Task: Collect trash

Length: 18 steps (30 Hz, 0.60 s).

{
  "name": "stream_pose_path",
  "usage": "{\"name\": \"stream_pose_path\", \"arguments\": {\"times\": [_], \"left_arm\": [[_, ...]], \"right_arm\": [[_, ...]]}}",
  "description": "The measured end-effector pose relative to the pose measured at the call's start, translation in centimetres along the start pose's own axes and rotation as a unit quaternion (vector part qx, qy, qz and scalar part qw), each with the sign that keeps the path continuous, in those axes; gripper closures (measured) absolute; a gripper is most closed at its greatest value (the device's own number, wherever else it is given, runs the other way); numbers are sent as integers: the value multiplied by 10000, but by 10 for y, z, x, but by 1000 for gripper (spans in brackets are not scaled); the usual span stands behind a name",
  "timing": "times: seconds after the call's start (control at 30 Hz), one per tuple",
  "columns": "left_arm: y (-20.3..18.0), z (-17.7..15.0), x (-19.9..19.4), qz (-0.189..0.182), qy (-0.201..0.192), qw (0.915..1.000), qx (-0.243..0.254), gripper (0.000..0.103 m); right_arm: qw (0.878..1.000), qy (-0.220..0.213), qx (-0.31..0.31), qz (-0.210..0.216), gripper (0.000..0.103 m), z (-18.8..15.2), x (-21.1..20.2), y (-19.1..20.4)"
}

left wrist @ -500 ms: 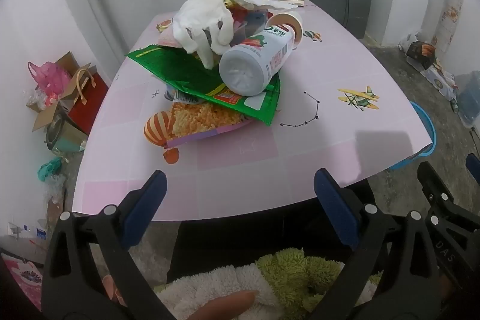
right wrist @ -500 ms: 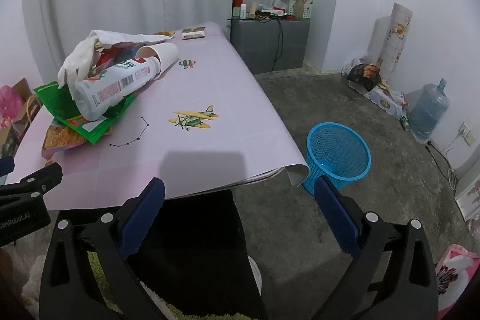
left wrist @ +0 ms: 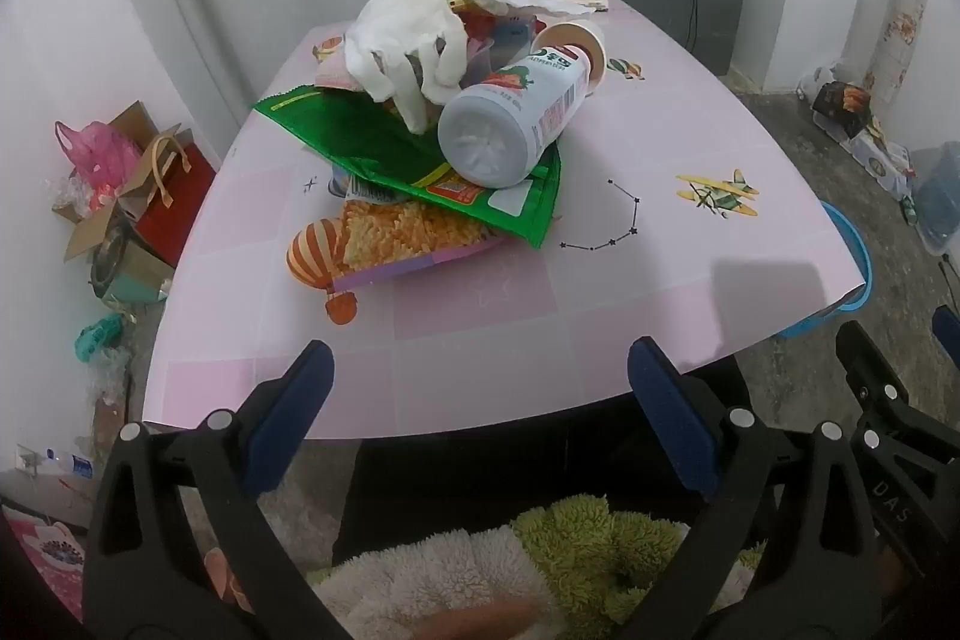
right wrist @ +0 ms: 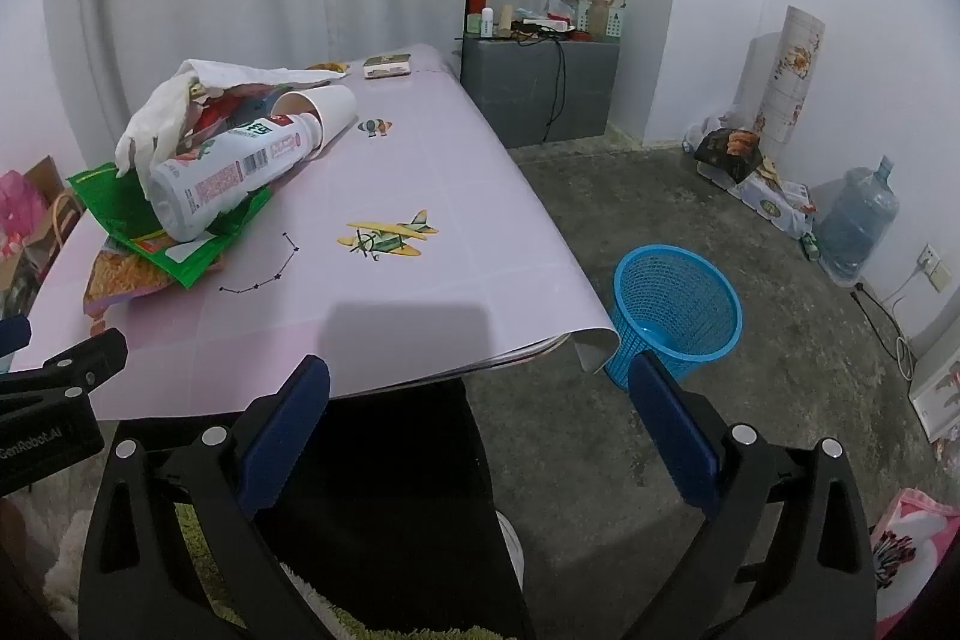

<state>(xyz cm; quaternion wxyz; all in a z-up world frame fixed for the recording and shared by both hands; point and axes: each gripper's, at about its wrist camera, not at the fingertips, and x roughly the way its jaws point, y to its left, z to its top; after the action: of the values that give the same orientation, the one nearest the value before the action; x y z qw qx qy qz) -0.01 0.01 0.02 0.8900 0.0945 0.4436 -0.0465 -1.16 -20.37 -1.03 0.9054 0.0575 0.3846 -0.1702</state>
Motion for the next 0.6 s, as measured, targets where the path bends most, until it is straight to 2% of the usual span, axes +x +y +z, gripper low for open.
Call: {"name": "stream_pose_path", "arguments": {"times": [0.6], "left_arm": [[-2,-2,-2,-77,-32,10000,2,9]], "right_arm": [[10000,-10,-4,-2,6,1,-1,1]]}}
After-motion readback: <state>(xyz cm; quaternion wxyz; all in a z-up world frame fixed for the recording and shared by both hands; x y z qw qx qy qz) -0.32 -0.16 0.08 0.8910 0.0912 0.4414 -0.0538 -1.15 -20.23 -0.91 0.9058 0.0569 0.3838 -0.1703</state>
